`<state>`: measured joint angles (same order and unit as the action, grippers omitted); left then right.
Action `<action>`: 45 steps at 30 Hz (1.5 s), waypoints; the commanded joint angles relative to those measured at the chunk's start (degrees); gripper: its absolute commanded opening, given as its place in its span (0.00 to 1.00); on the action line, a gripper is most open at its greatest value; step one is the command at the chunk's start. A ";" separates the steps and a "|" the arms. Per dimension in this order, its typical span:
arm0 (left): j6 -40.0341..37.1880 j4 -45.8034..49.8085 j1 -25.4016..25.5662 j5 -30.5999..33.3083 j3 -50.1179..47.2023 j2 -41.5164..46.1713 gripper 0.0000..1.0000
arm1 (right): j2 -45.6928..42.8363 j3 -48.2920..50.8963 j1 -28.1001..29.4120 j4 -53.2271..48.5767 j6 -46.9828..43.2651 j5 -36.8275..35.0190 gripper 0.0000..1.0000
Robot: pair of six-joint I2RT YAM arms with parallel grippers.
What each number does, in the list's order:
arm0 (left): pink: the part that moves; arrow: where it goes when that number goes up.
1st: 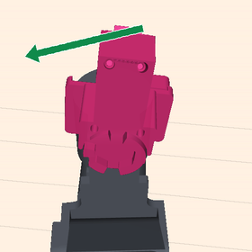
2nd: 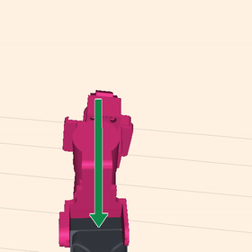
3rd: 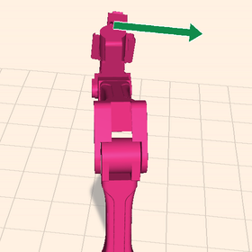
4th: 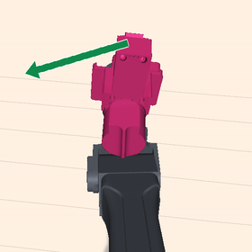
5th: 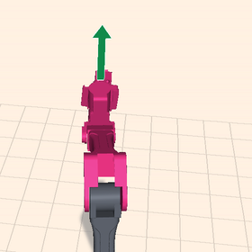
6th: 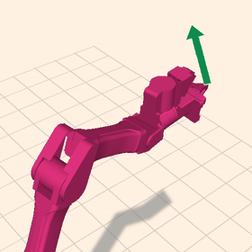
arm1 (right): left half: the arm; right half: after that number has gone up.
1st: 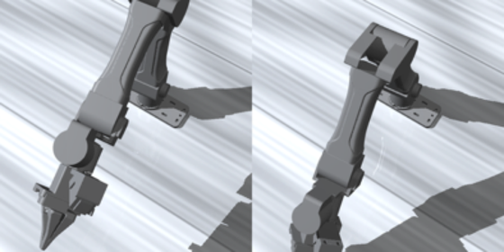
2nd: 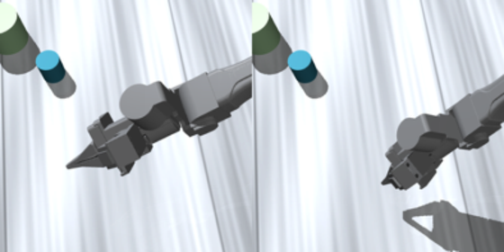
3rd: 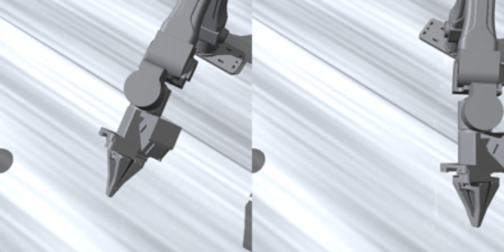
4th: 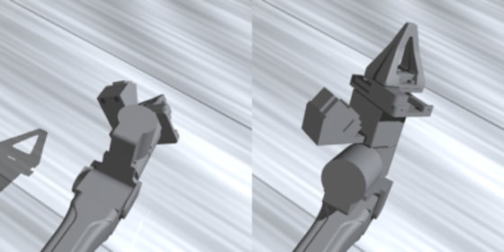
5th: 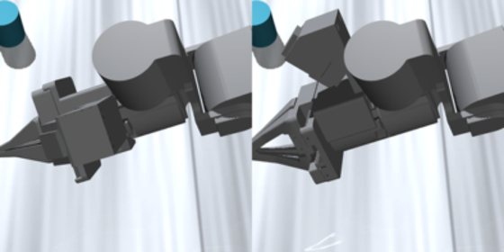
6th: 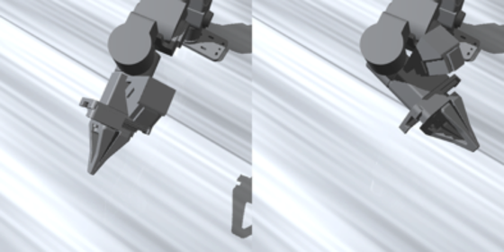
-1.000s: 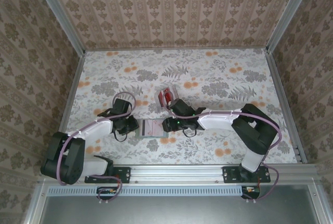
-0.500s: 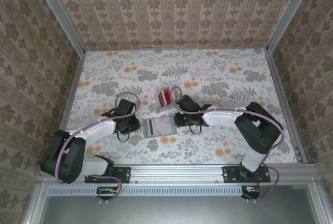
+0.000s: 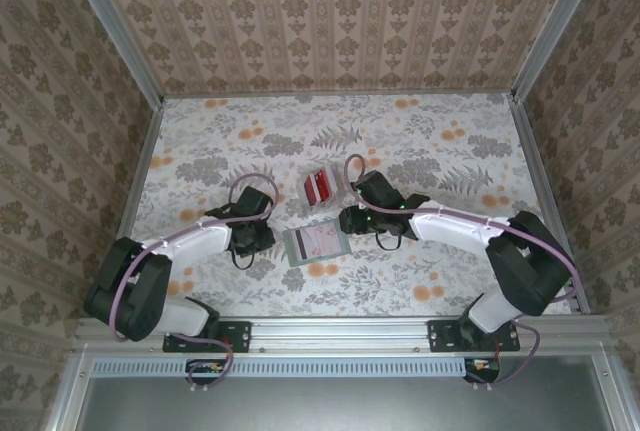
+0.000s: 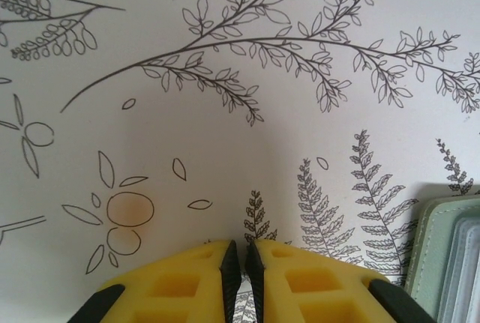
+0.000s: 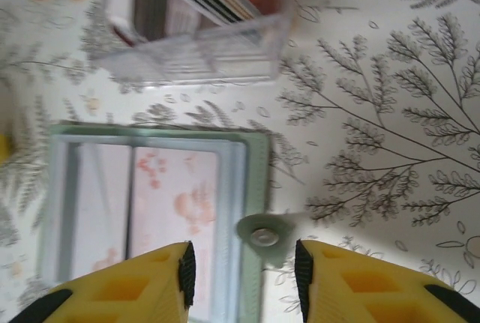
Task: Put the credit cards into the card holder
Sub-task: Move the card holder to the center of the table, then flip over the card slot on the card holder.
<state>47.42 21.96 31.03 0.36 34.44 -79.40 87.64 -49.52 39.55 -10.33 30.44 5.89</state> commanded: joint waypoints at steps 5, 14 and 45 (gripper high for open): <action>3.94 -13.86 5.04 -13.51 -3.52 -2.28 0.19 | 3.19 -1.42 4.67 -1.58 2.63 6.31 0.43; 6.02 -15.98 7.64 -12.90 -3.67 -2.67 0.19 | 11.05 -2.98 4.87 0.71 5.34 2.27 0.43; 5.30 -10.26 9.91 -12.29 2.55 3.51 0.18 | 6.43 1.65 0.99 4.17 9.23 2.11 0.47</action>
<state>52.31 11.99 39.77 -9.32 34.28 -76.88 95.18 -49.17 41.54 -8.38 38.00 5.56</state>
